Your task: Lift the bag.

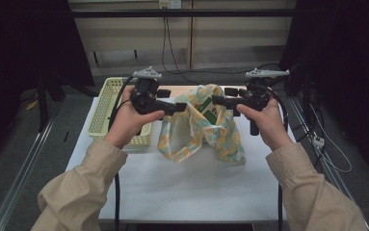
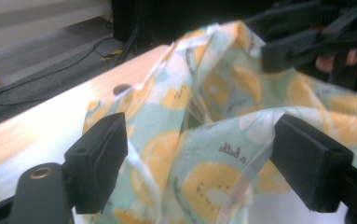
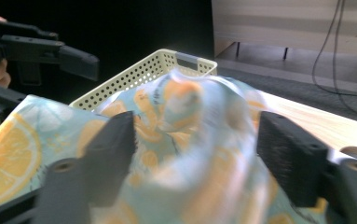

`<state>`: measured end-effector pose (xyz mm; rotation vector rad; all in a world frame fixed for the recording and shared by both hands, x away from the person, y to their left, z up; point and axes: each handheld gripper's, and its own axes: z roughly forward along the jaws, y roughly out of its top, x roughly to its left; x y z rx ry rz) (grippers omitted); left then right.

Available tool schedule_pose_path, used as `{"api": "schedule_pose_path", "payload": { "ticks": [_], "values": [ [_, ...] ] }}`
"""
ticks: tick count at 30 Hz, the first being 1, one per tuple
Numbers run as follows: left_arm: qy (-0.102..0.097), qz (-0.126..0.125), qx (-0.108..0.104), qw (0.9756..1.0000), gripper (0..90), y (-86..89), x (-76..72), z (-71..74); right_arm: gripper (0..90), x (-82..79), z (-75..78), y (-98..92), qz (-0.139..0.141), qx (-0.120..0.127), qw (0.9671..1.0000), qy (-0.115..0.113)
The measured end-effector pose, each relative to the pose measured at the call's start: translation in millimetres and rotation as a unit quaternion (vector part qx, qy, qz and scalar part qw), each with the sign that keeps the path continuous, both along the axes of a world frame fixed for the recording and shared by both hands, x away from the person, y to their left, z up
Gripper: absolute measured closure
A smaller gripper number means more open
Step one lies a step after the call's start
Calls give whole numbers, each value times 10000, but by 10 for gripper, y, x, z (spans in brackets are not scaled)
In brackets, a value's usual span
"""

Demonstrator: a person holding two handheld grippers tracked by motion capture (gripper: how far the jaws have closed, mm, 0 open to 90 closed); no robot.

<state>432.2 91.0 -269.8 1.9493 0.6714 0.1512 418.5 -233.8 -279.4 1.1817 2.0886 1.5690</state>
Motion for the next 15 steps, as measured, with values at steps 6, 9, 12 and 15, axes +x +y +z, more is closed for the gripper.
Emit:
{"api": "schedule_pose_path", "payload": {
  "ticks": [6,9,12,15],
  "values": [
    [62,-23,-26,10000,88,328,-284,-269,219,-307,-27,-201,-20,-69,9999,-93],
    [72,-127,73,9999,58,496,-389,-419,220,-433,-138,-311,-7,-35,10000,-86],
    [124,-162,75,9998,46,634,-509,-576,219,-537,-287,-368,-18,-198,9998,-72],
    [176,-177,88,9997,44,729,-613,-746,218,-635,-450,-396,58,-219,9997,-49]
  ]
}}
